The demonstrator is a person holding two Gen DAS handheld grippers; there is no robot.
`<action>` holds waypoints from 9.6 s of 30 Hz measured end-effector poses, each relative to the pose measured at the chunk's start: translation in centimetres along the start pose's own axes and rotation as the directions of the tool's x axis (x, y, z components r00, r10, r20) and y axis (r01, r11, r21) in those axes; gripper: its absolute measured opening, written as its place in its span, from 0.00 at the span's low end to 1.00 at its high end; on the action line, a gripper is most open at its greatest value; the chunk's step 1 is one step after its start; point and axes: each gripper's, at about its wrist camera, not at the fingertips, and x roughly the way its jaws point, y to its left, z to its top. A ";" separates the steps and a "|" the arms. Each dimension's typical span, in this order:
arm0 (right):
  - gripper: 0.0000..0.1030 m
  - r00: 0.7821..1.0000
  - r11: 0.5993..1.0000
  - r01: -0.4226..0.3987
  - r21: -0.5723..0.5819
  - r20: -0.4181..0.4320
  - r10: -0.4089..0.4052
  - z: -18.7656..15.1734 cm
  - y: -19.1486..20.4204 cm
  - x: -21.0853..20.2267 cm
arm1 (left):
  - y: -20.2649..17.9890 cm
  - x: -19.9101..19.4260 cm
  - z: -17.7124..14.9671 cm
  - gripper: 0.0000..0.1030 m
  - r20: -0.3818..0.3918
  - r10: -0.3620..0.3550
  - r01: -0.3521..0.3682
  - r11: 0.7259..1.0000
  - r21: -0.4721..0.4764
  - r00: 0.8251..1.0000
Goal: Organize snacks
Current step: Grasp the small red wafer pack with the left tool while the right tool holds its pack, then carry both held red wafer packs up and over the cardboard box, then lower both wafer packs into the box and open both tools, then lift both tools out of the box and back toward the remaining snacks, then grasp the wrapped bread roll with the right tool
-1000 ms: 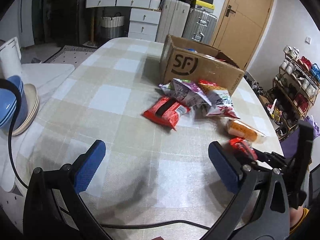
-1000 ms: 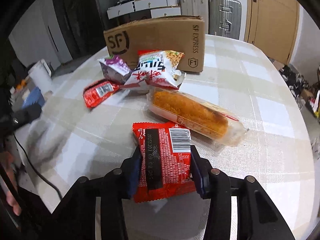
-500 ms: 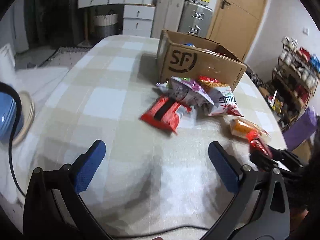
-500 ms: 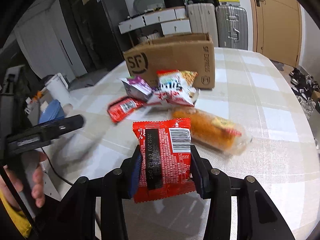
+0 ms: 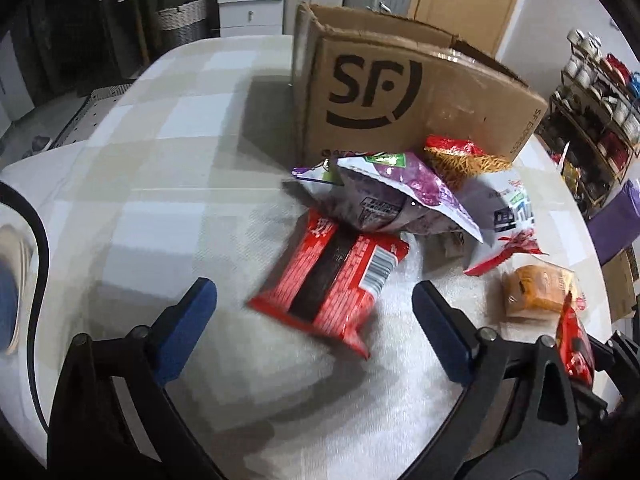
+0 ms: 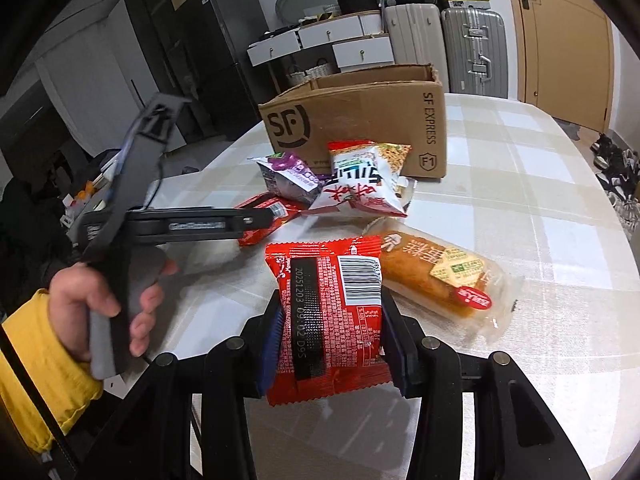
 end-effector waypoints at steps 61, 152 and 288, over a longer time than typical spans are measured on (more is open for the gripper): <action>0.43 0.988 0.996 -0.087 -0.011 0.130 0.088 -1.9 4.9 -4.3 | -2.4 -15.3 -13.4 0.41 0.180 -0.149 0.156 0.987 -0.025 0.972; 0.43 0.992 0.992 0.122 0.028 0.012 -0.123 22.8 -6.5 11.7 | -9.7 9.4 28.1 0.41 -0.018 -0.147 0.148 0.977 0.154 0.989; 0.95 0.972 0.996 0.073 -0.049 0.228 -0.060 1.1 -0.3 -5.2 | -3.5 -17.2 -6.9 0.99 0.416 -0.038 0.075 0.994 -0.074 0.908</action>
